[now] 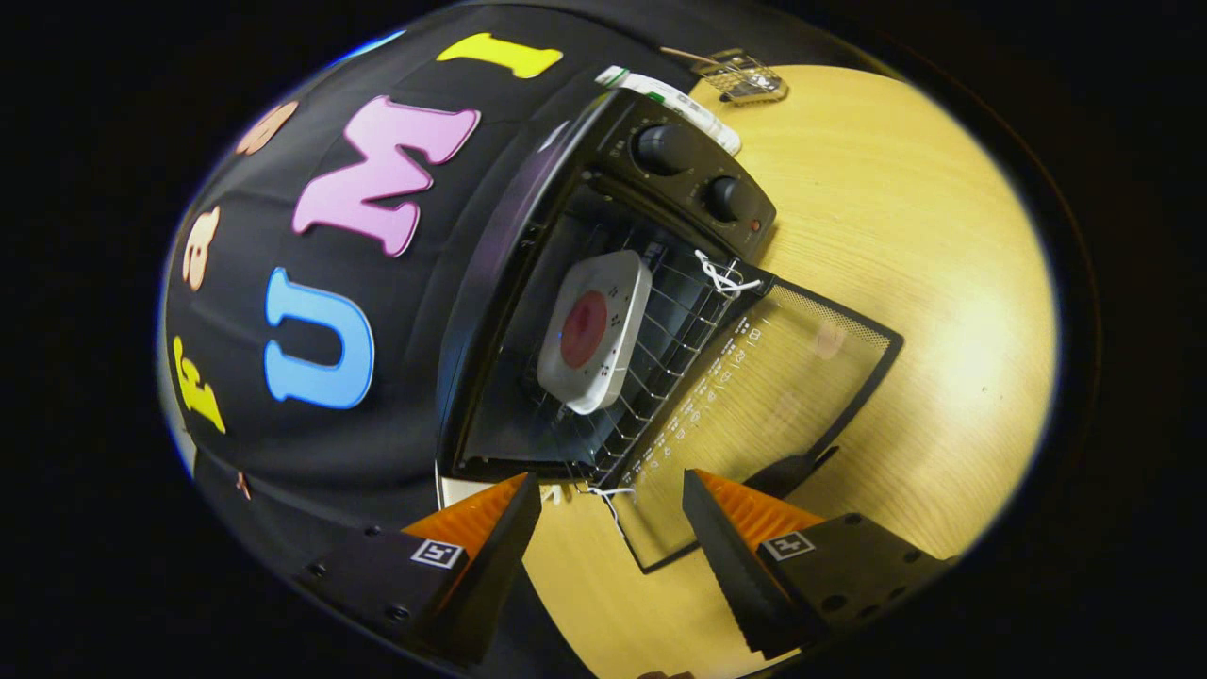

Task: Open the toaster oven, put the food inside, and close the toaster oven door.

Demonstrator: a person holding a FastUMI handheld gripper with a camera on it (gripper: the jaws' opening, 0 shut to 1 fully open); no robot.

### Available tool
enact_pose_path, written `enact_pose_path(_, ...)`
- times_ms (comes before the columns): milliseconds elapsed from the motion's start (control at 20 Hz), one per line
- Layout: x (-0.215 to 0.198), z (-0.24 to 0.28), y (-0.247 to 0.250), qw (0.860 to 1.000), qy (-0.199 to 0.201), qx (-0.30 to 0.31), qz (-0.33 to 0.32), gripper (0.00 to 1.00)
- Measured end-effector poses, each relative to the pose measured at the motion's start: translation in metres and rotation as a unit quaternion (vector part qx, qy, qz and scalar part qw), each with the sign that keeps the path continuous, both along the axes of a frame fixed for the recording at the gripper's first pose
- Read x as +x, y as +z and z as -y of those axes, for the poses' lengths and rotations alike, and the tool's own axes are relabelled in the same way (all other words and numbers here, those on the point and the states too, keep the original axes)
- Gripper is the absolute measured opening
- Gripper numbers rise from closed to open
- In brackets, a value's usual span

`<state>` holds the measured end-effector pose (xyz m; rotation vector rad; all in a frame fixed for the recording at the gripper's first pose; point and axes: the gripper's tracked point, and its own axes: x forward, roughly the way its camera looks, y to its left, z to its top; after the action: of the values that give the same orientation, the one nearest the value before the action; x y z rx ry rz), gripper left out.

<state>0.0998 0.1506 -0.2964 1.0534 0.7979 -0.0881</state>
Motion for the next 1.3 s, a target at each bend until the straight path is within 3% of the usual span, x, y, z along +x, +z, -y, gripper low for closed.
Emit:
enact_pose_path(150,-0.034,-0.011,0.002,0.993,0.09,-0.073,0.025,0.98)
enact_pose_path(300,-0.059,-0.009,0.003,0.976,0.15,-0.152,0.046,0.99)
enact_pose_path(550,-0.074,0.019,-0.003,0.931,0.213,-0.286,0.076,0.99)
enact_pose_path(650,-0.08,0.035,-0.014,0.91,0.231,-0.338,0.065,0.99)
enact_pose_path(800,-0.093,0.048,-0.04,0.897,0.244,-0.368,0.011,0.99)
enact_pose_path(1000,-0.093,0.066,-0.066,0.894,0.216,-0.389,-0.048,0.99)
enact_pose_path(1300,-0.085,0.056,-0.093,0.887,0.237,-0.391,-0.069,0.99)
